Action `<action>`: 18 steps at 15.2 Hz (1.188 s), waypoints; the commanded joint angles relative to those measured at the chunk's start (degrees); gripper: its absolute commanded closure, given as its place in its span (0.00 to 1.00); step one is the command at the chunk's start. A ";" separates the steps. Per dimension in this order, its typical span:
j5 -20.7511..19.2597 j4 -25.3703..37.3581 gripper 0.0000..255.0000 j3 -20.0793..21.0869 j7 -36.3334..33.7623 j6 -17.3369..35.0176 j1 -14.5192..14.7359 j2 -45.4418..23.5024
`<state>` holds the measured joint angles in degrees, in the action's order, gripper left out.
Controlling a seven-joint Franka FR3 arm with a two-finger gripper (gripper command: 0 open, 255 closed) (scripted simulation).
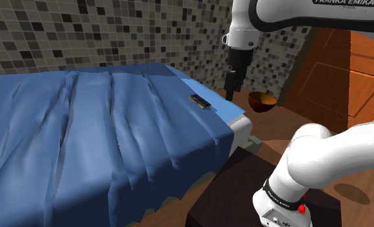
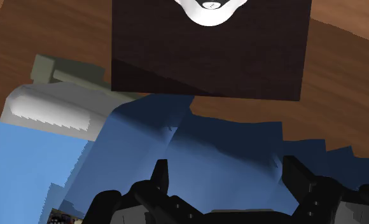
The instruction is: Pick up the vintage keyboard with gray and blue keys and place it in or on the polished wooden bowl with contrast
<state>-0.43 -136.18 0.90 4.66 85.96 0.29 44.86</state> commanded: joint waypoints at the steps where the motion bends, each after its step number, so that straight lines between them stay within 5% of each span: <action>1: 0.00 0.00 0.00 0.00 0.00 0.00 0.00 0.00; 18: -0.15 7.14 0.00 -12.74 7.26 23.92 -5.75 -28.56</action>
<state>-0.86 -129.67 -10.92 11.08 108.39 -5.08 18.25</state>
